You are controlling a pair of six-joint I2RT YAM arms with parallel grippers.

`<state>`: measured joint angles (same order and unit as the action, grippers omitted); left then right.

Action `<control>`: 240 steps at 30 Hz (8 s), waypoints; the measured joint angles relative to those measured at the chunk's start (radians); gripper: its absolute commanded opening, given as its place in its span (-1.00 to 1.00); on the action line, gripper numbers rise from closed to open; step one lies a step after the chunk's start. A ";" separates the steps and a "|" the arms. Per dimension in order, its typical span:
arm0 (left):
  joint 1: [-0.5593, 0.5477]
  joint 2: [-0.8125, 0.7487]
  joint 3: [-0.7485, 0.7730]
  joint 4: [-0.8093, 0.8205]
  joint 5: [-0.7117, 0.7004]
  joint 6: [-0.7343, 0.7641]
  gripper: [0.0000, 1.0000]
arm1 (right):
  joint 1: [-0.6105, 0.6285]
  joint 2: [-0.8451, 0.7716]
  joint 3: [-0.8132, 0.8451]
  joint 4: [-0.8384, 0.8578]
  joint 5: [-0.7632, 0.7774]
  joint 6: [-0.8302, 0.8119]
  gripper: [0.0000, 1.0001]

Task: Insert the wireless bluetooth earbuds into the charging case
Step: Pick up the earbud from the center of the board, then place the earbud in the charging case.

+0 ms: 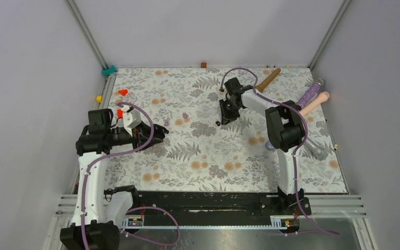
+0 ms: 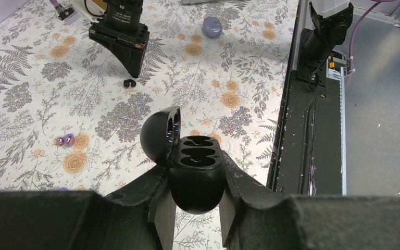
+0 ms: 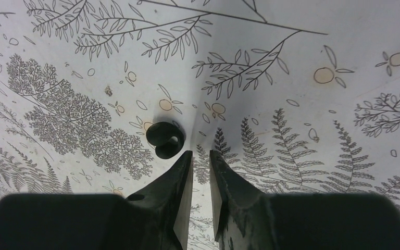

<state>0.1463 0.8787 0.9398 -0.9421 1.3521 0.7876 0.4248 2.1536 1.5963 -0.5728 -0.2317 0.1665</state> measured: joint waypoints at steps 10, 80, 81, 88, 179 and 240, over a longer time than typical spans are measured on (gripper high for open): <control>0.002 0.000 0.000 0.000 0.000 0.002 -1.00 | -0.011 0.040 0.055 0.011 -0.032 0.029 -0.44; 0.004 0.000 0.000 0.000 0.005 0.003 -1.00 | 0.053 -0.096 -0.095 0.087 -0.258 -0.111 -0.81; 0.005 0.000 0.000 0.000 0.007 0.004 -1.00 | 0.053 -0.131 -0.097 0.085 -0.256 -0.119 -0.81; 0.004 0.000 0.000 0.000 0.031 0.006 -1.00 | 0.054 -0.409 -0.095 0.084 -0.250 -0.183 -0.81; -0.515 0.243 -0.051 0.812 -0.085 -0.681 -1.00 | 0.322 -0.972 -0.400 0.272 -0.465 -0.214 -0.63; -0.553 0.284 -0.058 0.818 -0.039 -0.692 -1.00 | 0.382 -0.946 -0.458 0.332 -0.337 -0.298 -0.63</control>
<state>-0.4068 1.1625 0.8818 -0.1242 1.3132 0.0956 0.8070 1.2079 1.1385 -0.2409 -0.5690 -0.1318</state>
